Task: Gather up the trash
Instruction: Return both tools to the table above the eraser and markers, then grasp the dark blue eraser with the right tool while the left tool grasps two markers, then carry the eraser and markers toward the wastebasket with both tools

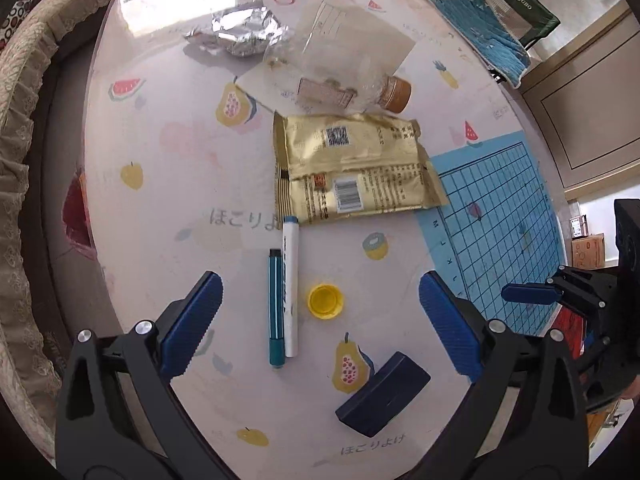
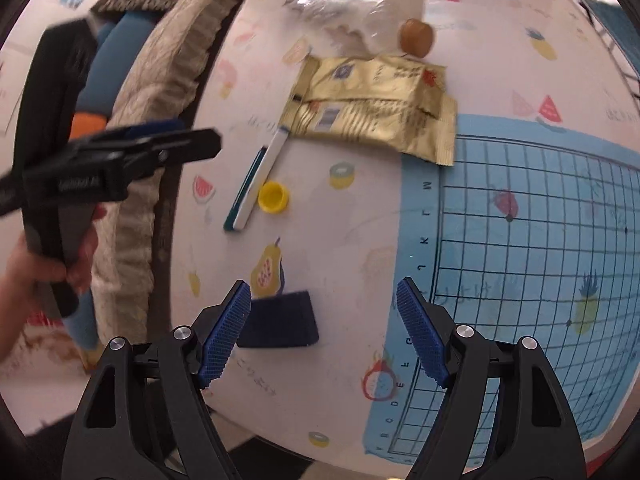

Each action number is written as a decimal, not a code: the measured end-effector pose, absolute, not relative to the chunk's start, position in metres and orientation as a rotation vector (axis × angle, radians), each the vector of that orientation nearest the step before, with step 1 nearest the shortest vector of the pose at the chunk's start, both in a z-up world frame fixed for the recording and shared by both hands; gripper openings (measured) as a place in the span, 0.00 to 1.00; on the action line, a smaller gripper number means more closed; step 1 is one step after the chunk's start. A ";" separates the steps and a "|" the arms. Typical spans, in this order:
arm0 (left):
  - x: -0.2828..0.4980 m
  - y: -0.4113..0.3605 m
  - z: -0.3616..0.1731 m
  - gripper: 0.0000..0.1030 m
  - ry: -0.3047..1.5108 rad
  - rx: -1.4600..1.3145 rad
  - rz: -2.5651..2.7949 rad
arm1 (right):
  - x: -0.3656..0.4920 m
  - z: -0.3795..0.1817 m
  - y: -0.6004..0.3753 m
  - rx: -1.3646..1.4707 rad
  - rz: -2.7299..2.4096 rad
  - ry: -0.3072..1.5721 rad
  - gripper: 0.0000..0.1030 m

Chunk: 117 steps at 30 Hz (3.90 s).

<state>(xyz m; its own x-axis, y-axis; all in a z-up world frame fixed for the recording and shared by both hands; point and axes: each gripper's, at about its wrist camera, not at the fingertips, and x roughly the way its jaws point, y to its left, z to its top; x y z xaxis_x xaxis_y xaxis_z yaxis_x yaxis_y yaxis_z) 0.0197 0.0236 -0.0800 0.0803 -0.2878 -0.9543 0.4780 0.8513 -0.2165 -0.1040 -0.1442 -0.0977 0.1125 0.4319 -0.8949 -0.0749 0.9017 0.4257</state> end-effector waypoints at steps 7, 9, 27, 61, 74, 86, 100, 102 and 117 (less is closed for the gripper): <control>0.010 0.034 -0.119 0.93 1.414 0.221 -0.523 | -0.121 -0.112 -0.103 0.060 0.616 1.403 0.76; 0.009 0.038 -0.130 0.93 1.419 0.222 -0.520 | -0.126 -0.120 -0.084 -0.059 0.689 1.399 0.76; 0.004 0.037 -0.161 0.73 1.358 0.341 -0.649 | -0.167 -0.163 0.005 -0.848 1.065 1.161 0.73; -0.001 0.013 -0.159 0.23 1.274 0.484 -0.615 | -0.084 -0.139 -0.108 -0.099 0.581 1.348 0.54; -0.004 0.032 -0.119 0.21 1.282 0.347 -0.631 | -0.053 -0.114 -0.159 0.236 0.524 1.351 0.54; 0.034 0.063 -0.060 0.21 1.204 0.286 -0.564 | 0.009 -0.060 -0.145 0.389 0.536 1.235 0.53; 0.135 0.194 -0.047 0.21 1.161 0.184 -0.435 | 0.140 -0.047 0.019 0.382 0.616 1.167 0.54; 0.153 0.221 -0.055 0.21 1.179 0.173 -0.424 | 0.161 -0.054 0.052 0.421 0.607 1.169 0.54; 0.265 0.356 -0.150 0.21 1.317 0.178 -0.340 | 0.263 -0.140 0.195 0.557 0.412 1.255 0.54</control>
<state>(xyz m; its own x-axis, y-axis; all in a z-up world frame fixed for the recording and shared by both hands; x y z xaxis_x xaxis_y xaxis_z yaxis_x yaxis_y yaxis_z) 0.2651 0.3561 -0.1503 0.2111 -0.1433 -0.9669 0.3431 0.9371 -0.0640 0.2632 0.1947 -0.1403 0.2666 0.5786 -0.7708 0.0087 0.7983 0.6022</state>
